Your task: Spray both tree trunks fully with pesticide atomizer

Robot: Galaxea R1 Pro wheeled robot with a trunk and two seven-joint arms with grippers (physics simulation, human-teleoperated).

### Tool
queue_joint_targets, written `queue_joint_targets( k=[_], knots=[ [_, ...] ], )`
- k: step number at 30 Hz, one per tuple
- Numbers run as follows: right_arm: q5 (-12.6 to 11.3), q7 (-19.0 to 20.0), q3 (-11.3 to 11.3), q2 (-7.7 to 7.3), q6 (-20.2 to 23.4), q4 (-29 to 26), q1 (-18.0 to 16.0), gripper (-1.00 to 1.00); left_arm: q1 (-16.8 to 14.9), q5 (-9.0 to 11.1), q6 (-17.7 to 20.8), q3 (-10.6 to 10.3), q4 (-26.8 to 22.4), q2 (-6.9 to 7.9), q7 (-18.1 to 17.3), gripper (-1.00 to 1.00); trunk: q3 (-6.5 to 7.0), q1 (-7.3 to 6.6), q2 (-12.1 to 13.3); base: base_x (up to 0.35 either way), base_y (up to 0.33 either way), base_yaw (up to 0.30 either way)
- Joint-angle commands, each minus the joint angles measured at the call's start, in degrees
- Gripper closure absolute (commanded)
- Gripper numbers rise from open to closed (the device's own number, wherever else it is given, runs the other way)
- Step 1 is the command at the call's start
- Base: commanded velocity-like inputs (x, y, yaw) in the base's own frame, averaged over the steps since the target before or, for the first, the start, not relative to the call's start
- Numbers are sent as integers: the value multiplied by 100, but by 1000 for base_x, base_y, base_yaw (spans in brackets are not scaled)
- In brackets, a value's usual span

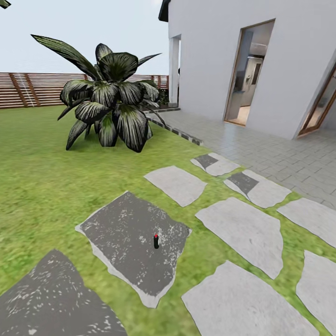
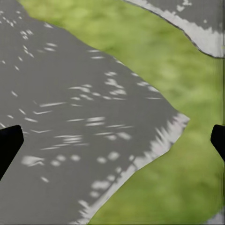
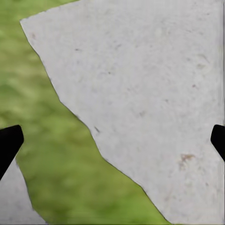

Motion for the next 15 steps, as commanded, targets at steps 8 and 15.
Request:
queue_joint_targets(
  k=[8,15],
  knots=[
    [0,0,8,0,0,1,0,-100,0,0,0,0,0,-2,0,-100,0,0,0,277,-166,0],
    [0,0,9,0,0,1,0,-100,0,0,0,0,0,-4,0,-100,0,0,0,264,-171,0]
  ],
)
